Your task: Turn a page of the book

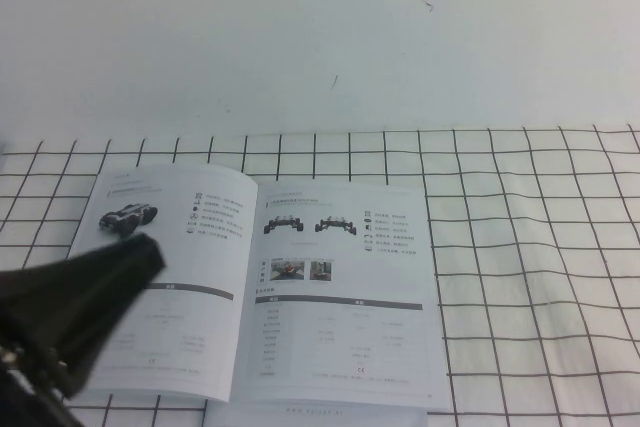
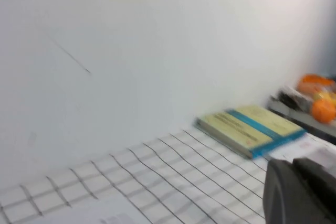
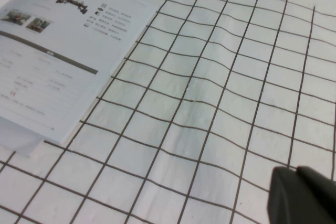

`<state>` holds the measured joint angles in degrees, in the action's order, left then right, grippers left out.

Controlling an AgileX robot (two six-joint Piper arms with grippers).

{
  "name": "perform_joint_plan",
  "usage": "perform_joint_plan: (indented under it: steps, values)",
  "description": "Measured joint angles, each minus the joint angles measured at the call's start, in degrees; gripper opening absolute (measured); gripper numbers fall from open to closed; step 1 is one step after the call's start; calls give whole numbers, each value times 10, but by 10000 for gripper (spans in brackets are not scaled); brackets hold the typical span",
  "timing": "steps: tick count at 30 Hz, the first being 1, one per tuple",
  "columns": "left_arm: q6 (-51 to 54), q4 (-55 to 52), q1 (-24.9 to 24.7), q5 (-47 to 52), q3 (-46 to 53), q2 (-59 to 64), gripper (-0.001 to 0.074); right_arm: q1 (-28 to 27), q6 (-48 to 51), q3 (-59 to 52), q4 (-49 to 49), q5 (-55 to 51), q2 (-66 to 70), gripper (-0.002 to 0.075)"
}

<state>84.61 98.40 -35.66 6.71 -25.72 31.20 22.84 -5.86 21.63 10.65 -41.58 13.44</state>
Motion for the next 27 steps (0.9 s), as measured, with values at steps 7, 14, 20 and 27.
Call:
perform_joint_plan:
  steps: [7, 14, 20, 27]
  values:
    - [23, 8, 134, -54, 14, -112, -3, 0, 0, 0, -1, 0, 0, -2]
    - [23, 8, 255, -59, 85, -218, -3, 0, 0, 0, -1, 0, 0, -2]
    - [11, 9, 298, -71, 118, -288, -3, 0, 0, 0, -2, 0, 0, -2]
    - [-34, -54, 300, -44, 126, -305, -3, 0, 0, 0, -2, 0, 0, -2]
